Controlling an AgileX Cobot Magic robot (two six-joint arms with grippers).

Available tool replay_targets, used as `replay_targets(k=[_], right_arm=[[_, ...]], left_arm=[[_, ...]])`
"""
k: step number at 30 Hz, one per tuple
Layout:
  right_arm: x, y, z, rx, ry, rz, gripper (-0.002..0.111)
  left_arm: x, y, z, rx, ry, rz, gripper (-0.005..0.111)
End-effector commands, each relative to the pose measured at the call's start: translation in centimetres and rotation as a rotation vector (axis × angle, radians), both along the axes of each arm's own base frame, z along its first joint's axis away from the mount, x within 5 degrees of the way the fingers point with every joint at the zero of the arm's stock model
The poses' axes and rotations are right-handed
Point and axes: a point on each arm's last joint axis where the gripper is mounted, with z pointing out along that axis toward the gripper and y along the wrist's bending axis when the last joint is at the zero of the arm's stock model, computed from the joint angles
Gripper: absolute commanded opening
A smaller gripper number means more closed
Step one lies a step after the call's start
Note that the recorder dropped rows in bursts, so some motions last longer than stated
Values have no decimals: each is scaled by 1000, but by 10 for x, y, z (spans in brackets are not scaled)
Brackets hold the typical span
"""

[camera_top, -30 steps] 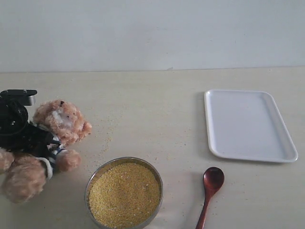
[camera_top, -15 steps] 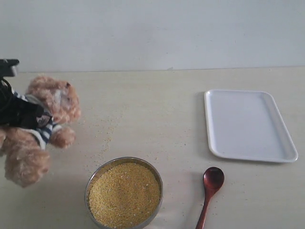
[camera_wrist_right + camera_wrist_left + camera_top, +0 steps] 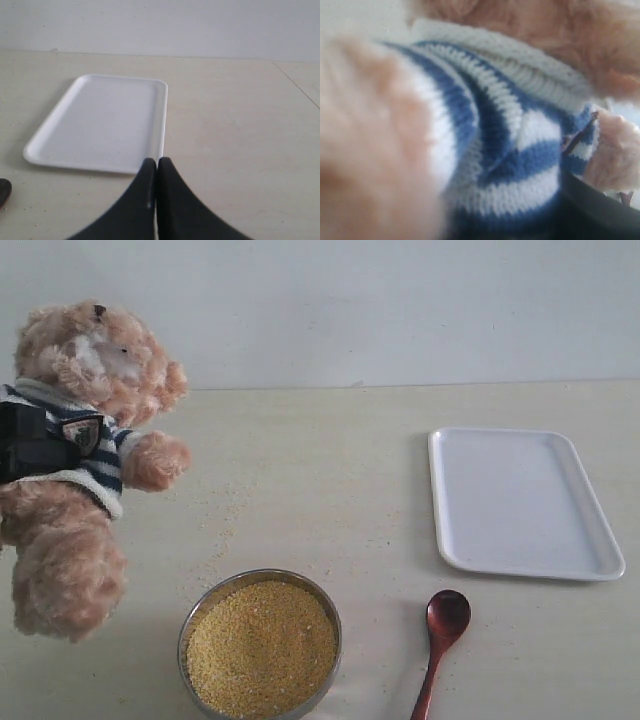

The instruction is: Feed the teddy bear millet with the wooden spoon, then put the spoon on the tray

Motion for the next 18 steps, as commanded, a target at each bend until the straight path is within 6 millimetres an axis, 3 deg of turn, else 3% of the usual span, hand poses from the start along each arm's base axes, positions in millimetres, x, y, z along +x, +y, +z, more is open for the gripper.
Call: replay_targets(k=[1,5,11,18], right_arm=[[0,0,1,-3,-10,-3,0],[0,0,1,-3,-10,-3,0],[0,0,1,-3,-10,-3,0],[0,0,1,-3,-17,-3,0]], left_arm=[[-21,2,10,25,-96,-18,5],[-31,4,10,31,-140,8,5],[-30,11,1,-32,-190,158,5],[-29,10,1,-84,-190,193,5]])
